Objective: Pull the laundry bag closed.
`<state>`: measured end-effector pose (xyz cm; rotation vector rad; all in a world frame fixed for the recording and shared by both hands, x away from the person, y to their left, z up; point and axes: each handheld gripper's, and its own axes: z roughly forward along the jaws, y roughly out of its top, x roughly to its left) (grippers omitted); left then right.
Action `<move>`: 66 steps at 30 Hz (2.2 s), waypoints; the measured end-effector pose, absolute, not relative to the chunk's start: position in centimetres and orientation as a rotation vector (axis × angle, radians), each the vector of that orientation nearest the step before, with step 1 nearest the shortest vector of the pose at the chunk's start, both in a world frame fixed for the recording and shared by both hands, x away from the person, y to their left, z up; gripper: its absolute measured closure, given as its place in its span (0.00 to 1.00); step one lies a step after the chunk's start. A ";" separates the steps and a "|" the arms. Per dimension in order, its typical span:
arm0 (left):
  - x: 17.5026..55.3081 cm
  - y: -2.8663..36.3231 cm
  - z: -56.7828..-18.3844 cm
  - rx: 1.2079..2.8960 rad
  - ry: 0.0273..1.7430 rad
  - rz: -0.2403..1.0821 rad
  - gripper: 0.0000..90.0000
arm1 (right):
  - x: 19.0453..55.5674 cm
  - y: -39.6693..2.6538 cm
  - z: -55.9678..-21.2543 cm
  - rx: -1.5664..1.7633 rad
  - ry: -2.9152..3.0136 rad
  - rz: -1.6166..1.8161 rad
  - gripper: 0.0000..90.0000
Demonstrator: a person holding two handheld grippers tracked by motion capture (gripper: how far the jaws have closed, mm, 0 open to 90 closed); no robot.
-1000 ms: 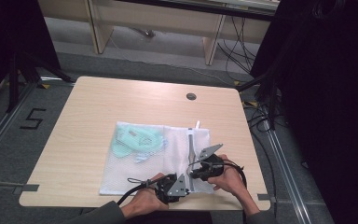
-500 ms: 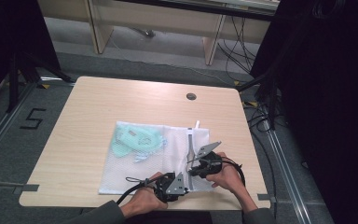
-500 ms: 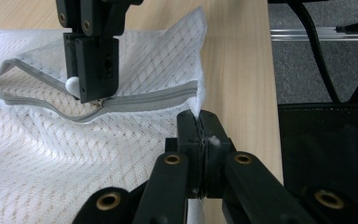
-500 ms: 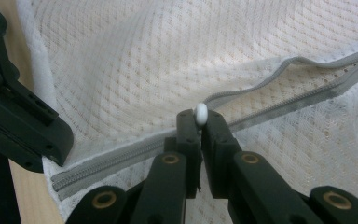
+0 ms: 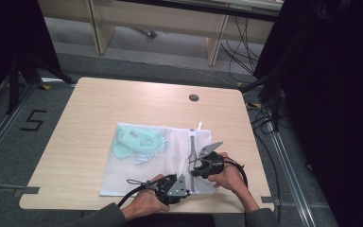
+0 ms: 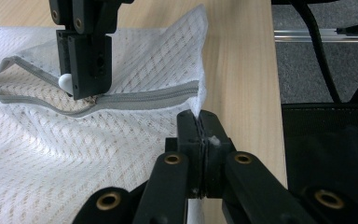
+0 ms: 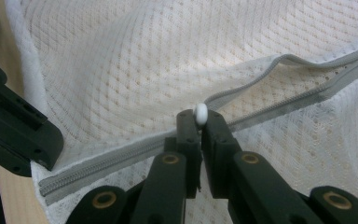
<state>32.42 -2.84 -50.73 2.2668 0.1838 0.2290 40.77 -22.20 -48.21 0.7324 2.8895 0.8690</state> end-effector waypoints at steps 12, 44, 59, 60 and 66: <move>32.6 -2.7 -50.7 2.241 0.215 0.205 0.99 | 41.3 -22.2 -48.2 0.744 2.872 0.874 0.96; 32.3 -2.6 -50.6 2.256 0.195 0.179 0.99 | 43.5 -21.9 -48.2 0.738 2.783 0.888 0.96; 32.3 -2.6 -50.5 2.276 0.189 0.134 0.99 | 44.8 -21.8 -48.2 0.807 2.764 0.871 0.96; 32.4 -2.5 -50.5 2.271 0.200 0.136 0.99 | 45.0 -21.7 -48.3 0.777 2.759 0.866 0.96; 32.5 -2.4 -50.4 2.263 0.210 0.126 0.99 | 45.5 -21.6 -48.5 0.795 2.747 0.873 0.96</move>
